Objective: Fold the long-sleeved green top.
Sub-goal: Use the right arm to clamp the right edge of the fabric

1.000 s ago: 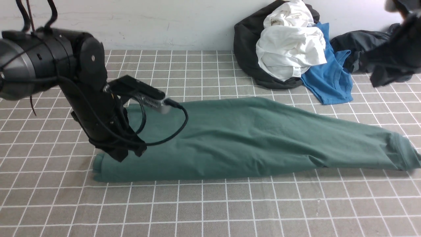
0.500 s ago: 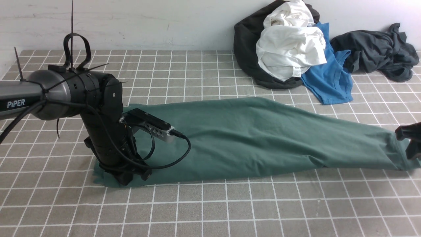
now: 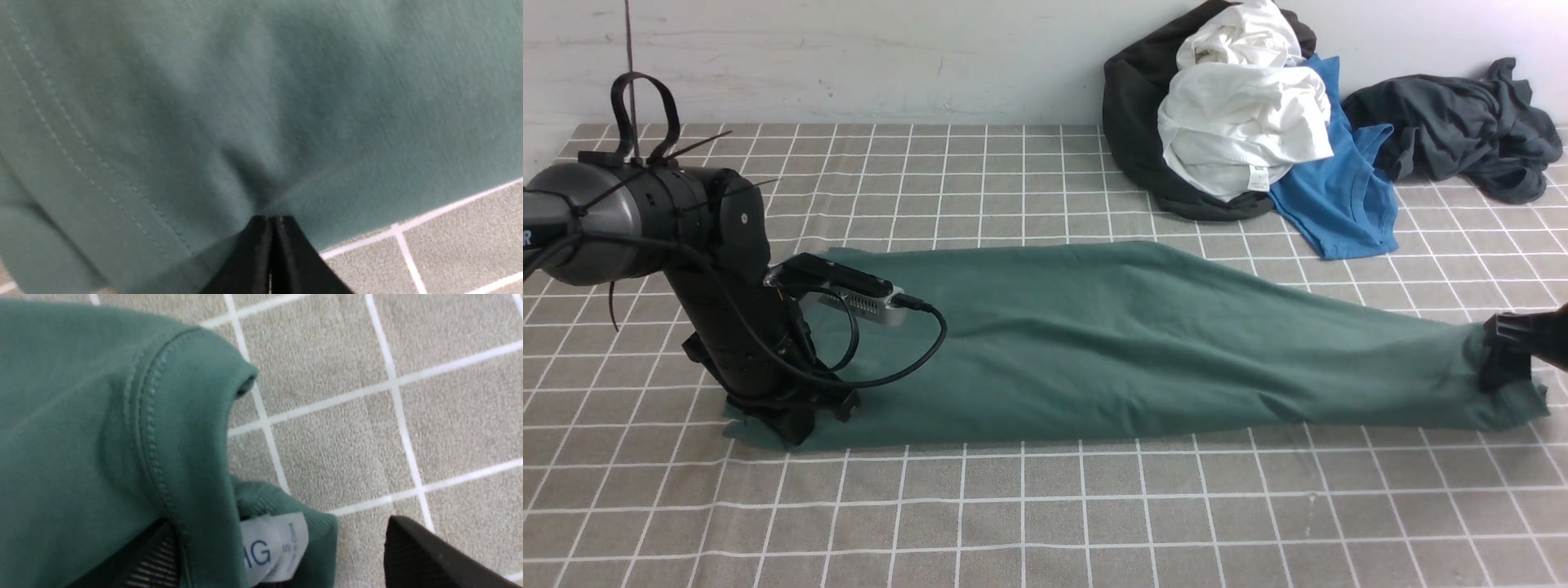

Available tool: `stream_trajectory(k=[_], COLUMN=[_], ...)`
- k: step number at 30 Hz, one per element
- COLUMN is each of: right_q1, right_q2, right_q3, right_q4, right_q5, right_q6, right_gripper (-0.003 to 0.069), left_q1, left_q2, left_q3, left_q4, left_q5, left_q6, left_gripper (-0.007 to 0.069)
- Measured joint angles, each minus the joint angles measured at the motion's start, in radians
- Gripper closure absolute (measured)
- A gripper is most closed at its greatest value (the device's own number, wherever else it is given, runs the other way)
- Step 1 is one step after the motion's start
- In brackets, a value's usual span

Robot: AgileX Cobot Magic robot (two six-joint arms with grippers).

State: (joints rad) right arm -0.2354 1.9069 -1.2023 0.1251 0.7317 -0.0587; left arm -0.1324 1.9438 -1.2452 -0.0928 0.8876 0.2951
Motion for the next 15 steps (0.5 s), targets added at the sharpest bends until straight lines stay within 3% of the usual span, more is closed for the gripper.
stream_trajectory(k=[7, 15], right_q1=[0.0, 0.0], right_q2=[0.029, 0.062], right_q3=[-0.02, -0.026], right_q4=[0.092, 0.122], right_q5=[0.006, 0.046], right_q6=[-0.042, -0.104], right_gripper=[0.0123, 0.027], left_q1=[0.001, 0.001], left_q2=[0.0, 0.0], left_q3=[0.0, 0.0], left_q4=[-0.003, -0.003], left_q5=[-0.001, -0.002], left_q6=[0.0, 0.001], left_gripper=[0.0631, 0.0631])
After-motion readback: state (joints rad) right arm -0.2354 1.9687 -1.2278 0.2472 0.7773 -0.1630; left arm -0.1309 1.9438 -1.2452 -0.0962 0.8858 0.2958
